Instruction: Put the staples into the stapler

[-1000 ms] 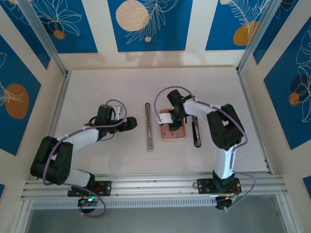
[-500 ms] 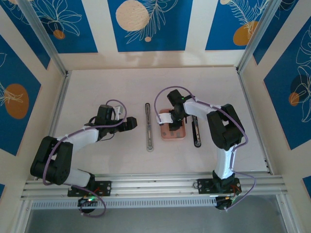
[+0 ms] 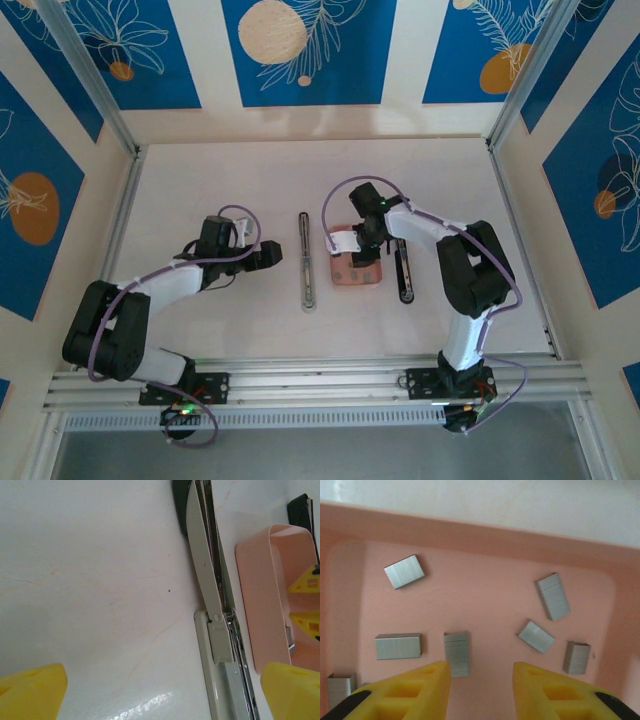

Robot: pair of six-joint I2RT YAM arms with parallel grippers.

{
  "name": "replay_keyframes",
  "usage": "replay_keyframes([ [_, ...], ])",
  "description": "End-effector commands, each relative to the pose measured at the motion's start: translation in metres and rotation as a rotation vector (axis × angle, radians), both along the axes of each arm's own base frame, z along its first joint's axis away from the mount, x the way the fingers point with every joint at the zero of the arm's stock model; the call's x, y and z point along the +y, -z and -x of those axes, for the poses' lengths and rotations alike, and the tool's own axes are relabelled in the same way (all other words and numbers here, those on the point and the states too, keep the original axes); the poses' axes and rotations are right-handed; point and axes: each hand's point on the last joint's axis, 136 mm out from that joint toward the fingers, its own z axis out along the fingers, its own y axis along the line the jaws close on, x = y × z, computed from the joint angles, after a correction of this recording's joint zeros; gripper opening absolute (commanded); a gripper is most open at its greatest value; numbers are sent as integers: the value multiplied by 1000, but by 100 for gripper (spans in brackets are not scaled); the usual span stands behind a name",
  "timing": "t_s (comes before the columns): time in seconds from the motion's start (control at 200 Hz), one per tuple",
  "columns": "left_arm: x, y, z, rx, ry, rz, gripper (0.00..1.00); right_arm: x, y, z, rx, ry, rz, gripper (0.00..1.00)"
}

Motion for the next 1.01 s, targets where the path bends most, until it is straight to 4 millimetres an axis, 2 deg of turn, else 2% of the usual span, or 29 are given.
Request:
replay_keyframes([
  [0.0,5,-3,-4,-5,-20,-3,99,-1,9,8,23,-29,34,39],
  [0.59,4,-1,-6,-3,-19,-5,99,6,28,9,69,-24,48,38],
  [0.81,4,-1,-6,-5,-19,-6,99,6,37,11,98,-8,58,28],
  [1.0,4,-2,-7,-7,-20,-5,99,10,37,11,89,11,52,20],
])
